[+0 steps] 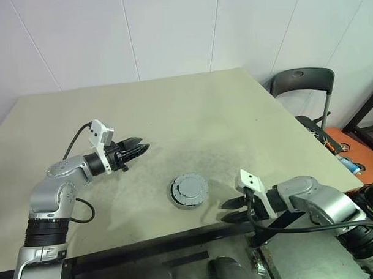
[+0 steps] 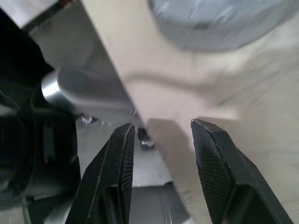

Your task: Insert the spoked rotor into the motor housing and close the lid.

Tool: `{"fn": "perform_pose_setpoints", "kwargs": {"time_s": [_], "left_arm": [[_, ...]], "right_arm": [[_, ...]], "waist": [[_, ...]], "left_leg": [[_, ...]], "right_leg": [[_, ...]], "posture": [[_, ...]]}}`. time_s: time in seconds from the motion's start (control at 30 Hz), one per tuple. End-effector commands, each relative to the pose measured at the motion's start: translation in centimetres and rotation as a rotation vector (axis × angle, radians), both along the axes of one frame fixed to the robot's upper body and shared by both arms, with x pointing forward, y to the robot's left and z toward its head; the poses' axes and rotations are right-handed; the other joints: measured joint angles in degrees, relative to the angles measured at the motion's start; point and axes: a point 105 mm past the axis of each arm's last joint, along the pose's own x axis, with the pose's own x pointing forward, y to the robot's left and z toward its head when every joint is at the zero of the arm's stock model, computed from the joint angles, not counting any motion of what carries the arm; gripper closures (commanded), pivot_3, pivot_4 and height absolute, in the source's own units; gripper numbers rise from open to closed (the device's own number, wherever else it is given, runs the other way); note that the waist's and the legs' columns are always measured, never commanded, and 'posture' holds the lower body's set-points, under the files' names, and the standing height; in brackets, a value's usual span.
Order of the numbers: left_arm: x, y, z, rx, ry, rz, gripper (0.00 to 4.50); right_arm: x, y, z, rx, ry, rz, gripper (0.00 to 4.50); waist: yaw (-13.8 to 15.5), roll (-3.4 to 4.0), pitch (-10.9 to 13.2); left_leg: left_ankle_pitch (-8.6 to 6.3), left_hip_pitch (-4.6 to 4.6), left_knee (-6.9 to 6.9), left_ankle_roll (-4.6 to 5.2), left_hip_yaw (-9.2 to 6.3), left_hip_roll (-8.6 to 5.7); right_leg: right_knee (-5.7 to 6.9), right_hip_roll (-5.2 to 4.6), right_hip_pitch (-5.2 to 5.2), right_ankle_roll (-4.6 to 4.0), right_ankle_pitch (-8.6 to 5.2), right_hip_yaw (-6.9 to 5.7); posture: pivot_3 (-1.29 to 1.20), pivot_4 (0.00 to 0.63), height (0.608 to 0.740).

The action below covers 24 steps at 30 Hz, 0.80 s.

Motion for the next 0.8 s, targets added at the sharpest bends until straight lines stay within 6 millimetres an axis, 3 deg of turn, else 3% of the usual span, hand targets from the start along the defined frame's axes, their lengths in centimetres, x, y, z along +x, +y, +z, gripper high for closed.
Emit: {"fn": "perform_pose_setpoints", "kwargs": {"time_s": [0.03,0.1,0.33,0.43,0.57,0.8], "left_arm": [[0.0,0.1,1.0,0.012,-0.035,-0.002,2.46],[-0.1,0.1,1.1,0.013,-0.037,-0.003,2.46],[-0.3,0.2,1.1,0.018,-0.033,-0.003,2.46],[-0.3,-0.1,1.1,0.016,-0.034,-0.006,2.46],[-0.1,-0.1,1.3,0.015,-0.038,-0.005,2.46],[0.0,0.5,1.3,0.021,-0.035,0.005,2.46]], "right_arm": [[1.1,1.0,-0.1,0.031,-0.07,-0.037,2.49],[2.0,1.5,0.4,0.083,-0.079,-0.09,2.49],[2.4,1.4,2.1,0.183,0.022,-0.162,2.49],[2.7,1.3,1.0,0.137,0.0,-0.171,3.09],[1.6,1.8,-0.4,0.077,-0.013,-0.104,4.45],[2.0,2.6,-1.1,0.107,-0.017,-0.147,4.48]], "waist": [[-0.28,-0.06,-0.03],[-0.55,-0.09,-0.04],[-0.18,-0.03,-0.01],[-0.1,-0.04,-0.01],[-0.06,-0.04,-0.01],[-0.6,-0.09,-0.05]], "left_leg": [[0.0,0.03,0.0,0.0,0.02,0.01],[0.0,0.1,0.01,0.0,0.02,0.09],[0.04,0.2,0.05,-0.06,0.01,0.09],[0.04,0.18,0.04,-0.06,0.01,0.08],[0.04,0.14,0.04,-0.06,0.01,0.07],[0.04,0.26,0.05,-0.06,0.03,0.08]], "right_leg": [[0.01,0.01,0.01,-0.02,0.03,0.01],[0.01,0.15,0.06,0.0,0.02,0.01],[0.11,0.17,0.14,-0.05,0.04,0.01],[0.06,0.16,0.14,-0.23,0.16,0.01],[0.04,0.15,0.12,-0.23,0.16,0.0],[0.13,0.2,0.17,-0.18,0.13,0.02]], "posture": [[0.0,0.0,0.74],[0.0,0.0,0.74],[0.0,0.0,0.74],[0.0,0.0,0.74],[0.0,0.0,0.74],[0.0,0.0,0.74]]}}
